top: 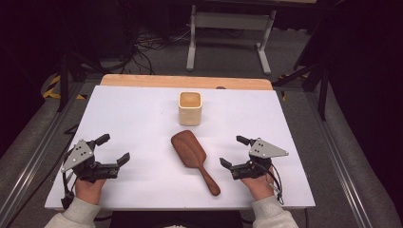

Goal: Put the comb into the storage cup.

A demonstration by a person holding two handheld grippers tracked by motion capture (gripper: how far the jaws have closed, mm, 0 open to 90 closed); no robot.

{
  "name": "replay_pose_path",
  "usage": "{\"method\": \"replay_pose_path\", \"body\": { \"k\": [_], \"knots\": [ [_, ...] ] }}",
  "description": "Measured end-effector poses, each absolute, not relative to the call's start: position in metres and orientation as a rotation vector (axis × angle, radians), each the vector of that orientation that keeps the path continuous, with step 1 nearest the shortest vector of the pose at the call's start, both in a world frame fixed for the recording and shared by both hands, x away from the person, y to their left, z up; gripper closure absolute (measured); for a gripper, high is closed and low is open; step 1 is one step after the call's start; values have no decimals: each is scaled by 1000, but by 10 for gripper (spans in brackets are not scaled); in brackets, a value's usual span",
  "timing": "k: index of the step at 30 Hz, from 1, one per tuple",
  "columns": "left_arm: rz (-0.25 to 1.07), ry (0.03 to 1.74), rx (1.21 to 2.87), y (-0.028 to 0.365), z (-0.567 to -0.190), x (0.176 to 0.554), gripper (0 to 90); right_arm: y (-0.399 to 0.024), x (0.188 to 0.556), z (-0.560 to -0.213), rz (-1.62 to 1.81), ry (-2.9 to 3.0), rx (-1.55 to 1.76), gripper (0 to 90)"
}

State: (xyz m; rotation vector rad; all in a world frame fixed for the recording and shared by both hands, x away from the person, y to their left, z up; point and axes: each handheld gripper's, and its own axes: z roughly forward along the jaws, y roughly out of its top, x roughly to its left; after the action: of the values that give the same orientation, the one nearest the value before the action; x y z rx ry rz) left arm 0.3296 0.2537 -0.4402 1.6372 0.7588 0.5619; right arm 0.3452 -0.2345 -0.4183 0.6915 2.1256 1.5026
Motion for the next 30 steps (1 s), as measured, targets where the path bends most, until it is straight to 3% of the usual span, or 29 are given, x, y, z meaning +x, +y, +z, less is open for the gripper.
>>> {"method": "replay_pose_path", "body": {
  "k": [30],
  "knots": [
    [572, 752, 1647, 253, -440, 329, 18, -169, 364, -399, 1503, 2292, 452, 38]
  ]
}}
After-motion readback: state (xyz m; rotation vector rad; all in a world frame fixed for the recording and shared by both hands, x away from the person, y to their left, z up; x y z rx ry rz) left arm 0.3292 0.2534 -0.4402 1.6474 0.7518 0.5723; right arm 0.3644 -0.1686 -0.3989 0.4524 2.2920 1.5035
